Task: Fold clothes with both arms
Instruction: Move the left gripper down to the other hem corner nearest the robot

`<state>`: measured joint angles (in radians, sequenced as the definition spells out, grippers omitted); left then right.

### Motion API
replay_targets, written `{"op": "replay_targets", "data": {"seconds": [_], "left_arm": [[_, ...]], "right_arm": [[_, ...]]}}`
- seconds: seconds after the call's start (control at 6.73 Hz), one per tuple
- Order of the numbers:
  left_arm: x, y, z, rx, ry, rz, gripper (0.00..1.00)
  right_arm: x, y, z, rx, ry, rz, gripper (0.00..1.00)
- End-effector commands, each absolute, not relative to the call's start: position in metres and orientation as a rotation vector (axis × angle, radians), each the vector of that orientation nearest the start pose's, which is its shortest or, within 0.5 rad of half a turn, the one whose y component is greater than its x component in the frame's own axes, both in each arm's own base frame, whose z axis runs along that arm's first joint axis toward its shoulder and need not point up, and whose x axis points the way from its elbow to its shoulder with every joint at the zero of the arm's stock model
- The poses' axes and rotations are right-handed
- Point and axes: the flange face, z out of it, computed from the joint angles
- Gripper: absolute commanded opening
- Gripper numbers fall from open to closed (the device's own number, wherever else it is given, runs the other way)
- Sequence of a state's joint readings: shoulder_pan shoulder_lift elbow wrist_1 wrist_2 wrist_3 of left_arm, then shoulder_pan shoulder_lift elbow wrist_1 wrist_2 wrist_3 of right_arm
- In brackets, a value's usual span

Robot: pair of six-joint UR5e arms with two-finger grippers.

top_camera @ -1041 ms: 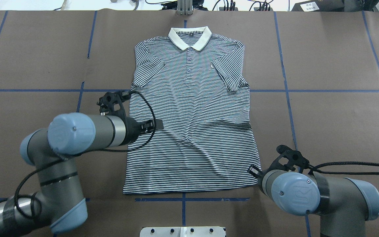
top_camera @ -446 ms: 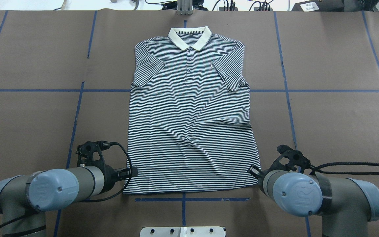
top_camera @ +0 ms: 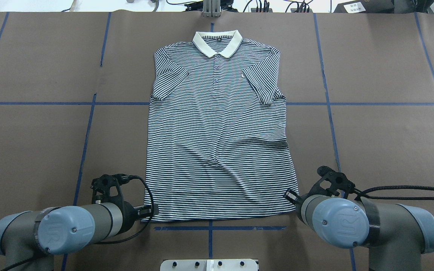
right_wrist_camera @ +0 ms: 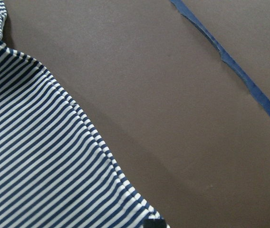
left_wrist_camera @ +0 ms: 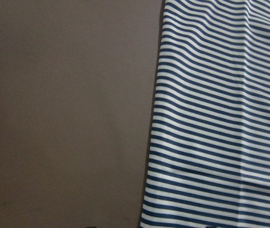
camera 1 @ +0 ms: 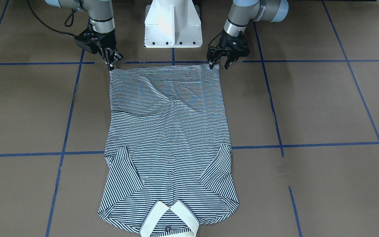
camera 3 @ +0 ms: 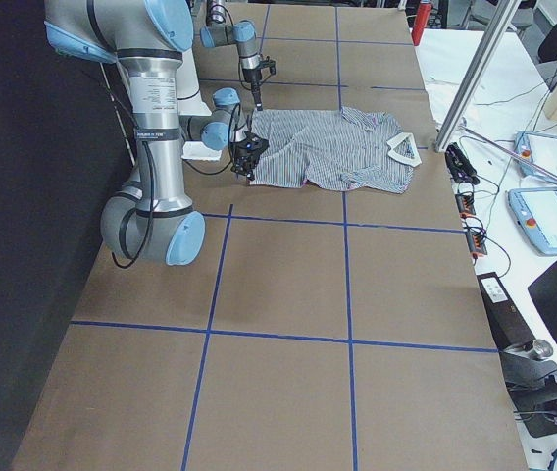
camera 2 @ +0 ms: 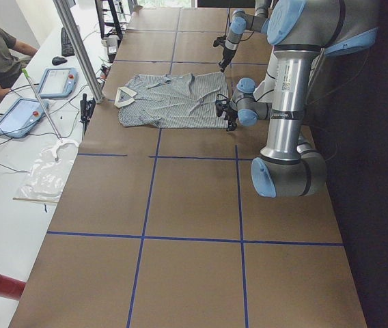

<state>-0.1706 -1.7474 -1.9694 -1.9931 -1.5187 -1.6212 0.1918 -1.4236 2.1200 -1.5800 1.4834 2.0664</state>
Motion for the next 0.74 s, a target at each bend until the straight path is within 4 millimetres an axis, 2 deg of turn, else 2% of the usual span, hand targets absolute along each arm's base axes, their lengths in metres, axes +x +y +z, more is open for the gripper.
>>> {"op": "replay_targets", "data": {"seconds": [0.0, 0.15, 0.3, 0.59], "left_arm": [[0.512, -0.223, 0.338, 0.101, 0.995, -0.220, 0.40], [0.513, -0.222, 0.337, 0.098, 0.997, -0.217, 0.12], [0.514, -0.219, 0.339, 0.096, 0.985, -0.212, 0.00], [0.506, -0.215, 0.313, 0.073, 1.007, -0.242, 0.00]], "right_arm": [[-0.467, -0.235, 0.345, -0.022, -0.706, 0.687, 0.00], [-0.467, -0.234, 0.345, -0.023, -0.706, 0.686, 0.00], [-0.467, -0.235, 0.345, -0.022, -0.706, 0.687, 0.00], [-0.467, -0.233, 0.342, -0.027, -0.712, 0.684, 0.00]]}}
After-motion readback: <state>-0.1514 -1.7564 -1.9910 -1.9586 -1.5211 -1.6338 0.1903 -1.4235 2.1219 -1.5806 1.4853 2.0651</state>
